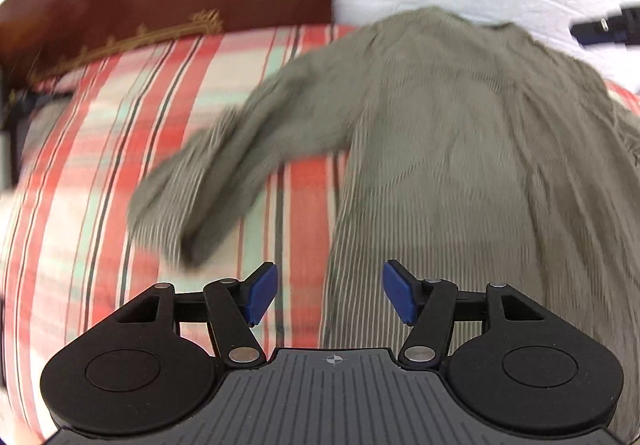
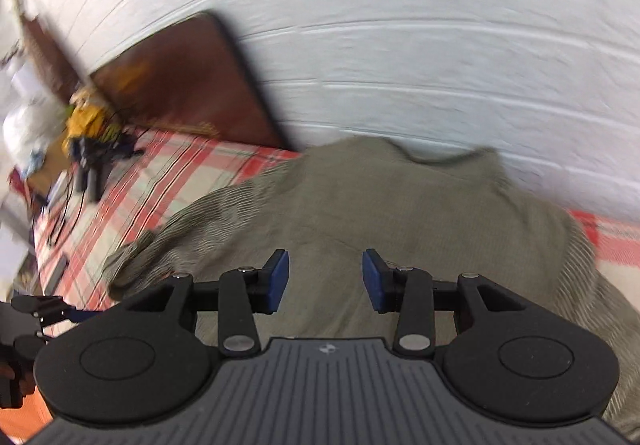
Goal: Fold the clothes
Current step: 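Open both tools and pull back from the collar over the shirt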
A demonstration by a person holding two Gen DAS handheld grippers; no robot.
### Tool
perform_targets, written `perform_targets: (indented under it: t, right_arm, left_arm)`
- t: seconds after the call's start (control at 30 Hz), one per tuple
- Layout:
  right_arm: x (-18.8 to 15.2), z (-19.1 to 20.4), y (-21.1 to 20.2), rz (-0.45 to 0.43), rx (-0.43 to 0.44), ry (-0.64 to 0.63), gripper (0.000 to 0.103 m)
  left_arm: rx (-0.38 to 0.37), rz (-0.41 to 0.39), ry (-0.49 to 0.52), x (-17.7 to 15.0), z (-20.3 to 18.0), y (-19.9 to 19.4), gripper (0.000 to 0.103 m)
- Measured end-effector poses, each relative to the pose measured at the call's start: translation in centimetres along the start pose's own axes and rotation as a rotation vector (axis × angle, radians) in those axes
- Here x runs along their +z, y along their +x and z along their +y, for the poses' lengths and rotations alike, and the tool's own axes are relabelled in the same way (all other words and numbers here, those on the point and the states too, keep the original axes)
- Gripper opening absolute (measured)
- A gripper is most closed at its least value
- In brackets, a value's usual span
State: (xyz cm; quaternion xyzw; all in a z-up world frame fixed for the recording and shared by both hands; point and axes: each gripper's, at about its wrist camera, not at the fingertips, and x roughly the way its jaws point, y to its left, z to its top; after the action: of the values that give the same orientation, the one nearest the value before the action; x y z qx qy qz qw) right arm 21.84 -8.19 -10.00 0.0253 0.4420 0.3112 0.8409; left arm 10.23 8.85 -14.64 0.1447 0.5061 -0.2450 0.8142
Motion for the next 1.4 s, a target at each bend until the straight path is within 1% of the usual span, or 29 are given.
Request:
perform_targets:
  t: [0.13,0.2,0.3,0.43,0.47,0.53,0.63,0.67,0.8,0.97,1.03,1.3,1.4]
  right_arm:
    - [1.5,3.1,2.2,0.037,-0.012,-0.087,0.045]
    - [2.4,4.6,3.3,0.052,-0.026,-0.128,0.045]
    - [3.7,6.9,5.0,0.076,-0.046,-0.191,0.046]
    - [5.4,9.6,7.4,0.108,-0.074,-0.269,0.046]
    - [5.7,9.7,8.1,0.117,-0.084,-0.278,0.046]
    - [6.3,10.0,9.5,0.134,-0.105,-0.296,0.047]
    - [7.1,10.3,11.7,0.160,-0.136,-0.323,0.052]
    - [7.4,10.4,12.4,0.169,-0.146,-0.332,0.052]
    - [8.5,10.9,15.3,0.204,-0.188,-0.368,0.052]
    - [9.9,11.5,18.8,0.248,-0.240,-0.412,0.052]
    - [10.3,11.2,19.5,0.259,-0.255,-0.425,0.052]
    - [10.4,11.2,21.4,0.304,-0.209,-0.543,0.053]
    - [10.2,11.9,22.8,0.321,-0.177,-0.612,0.057]
  left_arm:
    - [0.006,0.035,-0.043,-3.3,0.6,-0.1,0.073]
    - [0.008,0.047,-0.049,-4.3,1.1,-0.2,0.073]
    - [-0.003,0.045,-0.053,-5.0,2.2,-0.3,0.074]
    - [-0.019,0.043,-0.058,-5.9,3.7,-0.5,0.078]
    - [-0.024,0.042,-0.060,-6.1,4.1,-0.6,0.078]
    - [-0.066,0.042,-0.075,-6.3,4.8,-0.4,0.078]
    - [-0.116,0.042,-0.089,-6.6,5.4,-0.2,0.078]
    - [-0.130,0.042,-0.091,-6.8,5.6,-0.2,0.078]
    - [-0.192,0.050,-0.062,-7.6,5.7,-0.4,0.078]
    - [-0.199,0.072,-0.020,-8.5,4.8,0.2,0.077]
    - [-0.219,0.082,-0.029,-8.6,4.9,0.4,0.075]
    - [-0.259,0.116,-0.057,-8.4,4.8,1.4,0.071]
    - [-0.256,0.125,-0.051,-8.4,4.6,1.7,0.071]
